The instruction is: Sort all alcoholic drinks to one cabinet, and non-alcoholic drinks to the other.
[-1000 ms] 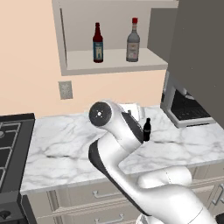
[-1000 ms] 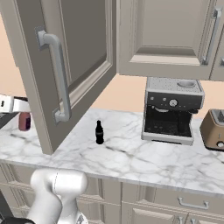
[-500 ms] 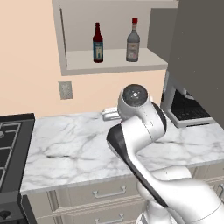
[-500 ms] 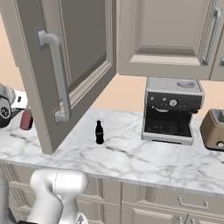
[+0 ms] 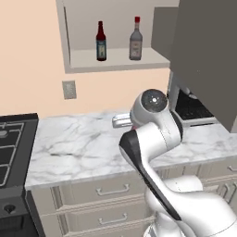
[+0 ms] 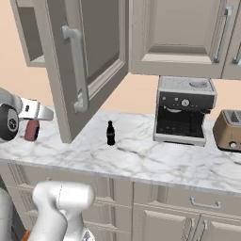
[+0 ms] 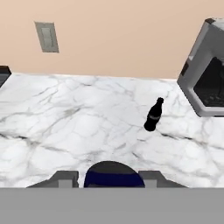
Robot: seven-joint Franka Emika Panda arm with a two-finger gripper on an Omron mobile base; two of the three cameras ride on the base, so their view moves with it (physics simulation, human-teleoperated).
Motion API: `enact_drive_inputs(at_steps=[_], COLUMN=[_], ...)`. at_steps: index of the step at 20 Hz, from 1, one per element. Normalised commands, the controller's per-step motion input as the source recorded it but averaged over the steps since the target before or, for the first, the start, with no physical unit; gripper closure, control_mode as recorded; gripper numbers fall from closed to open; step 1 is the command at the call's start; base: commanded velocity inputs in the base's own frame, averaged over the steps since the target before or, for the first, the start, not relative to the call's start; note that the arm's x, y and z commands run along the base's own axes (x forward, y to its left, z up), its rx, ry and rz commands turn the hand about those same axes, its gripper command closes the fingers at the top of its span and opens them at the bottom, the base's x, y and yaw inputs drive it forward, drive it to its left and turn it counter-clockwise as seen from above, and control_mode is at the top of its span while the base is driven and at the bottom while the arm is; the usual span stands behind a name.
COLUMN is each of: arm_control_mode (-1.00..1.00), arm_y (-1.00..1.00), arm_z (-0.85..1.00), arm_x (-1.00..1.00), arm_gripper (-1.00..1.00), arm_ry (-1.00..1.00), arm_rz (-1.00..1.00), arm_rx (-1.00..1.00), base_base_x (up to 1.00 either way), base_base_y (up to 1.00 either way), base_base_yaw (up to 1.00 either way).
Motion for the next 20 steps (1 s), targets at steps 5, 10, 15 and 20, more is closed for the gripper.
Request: enact_drive_inputs(at_steps=[5,10,15,20], arm_control_mode=[1.00,1.00,1.00,1.00], arm_y=[0.00,0.00,0.00,0.00], arm_z=[0.00,0.00,0.00,0.00], arm_x=[0.00,0.00,0.00,0.00], arm_gripper=[1.00,1.00,1.00,1.00], arm_ry=[0.00,0.00,0.00,0.00], arm_rz=[0.00,0.00,0.00,0.00], arm_rx=[0.00,0.00,0.00,0.00], base_base_x=[-0.87,-0.23,0.00,0.00], base_base_y=[0.07,0.61,1.00,1.00], base_base_yaw=[0.00,0.00,0.00,0.00])
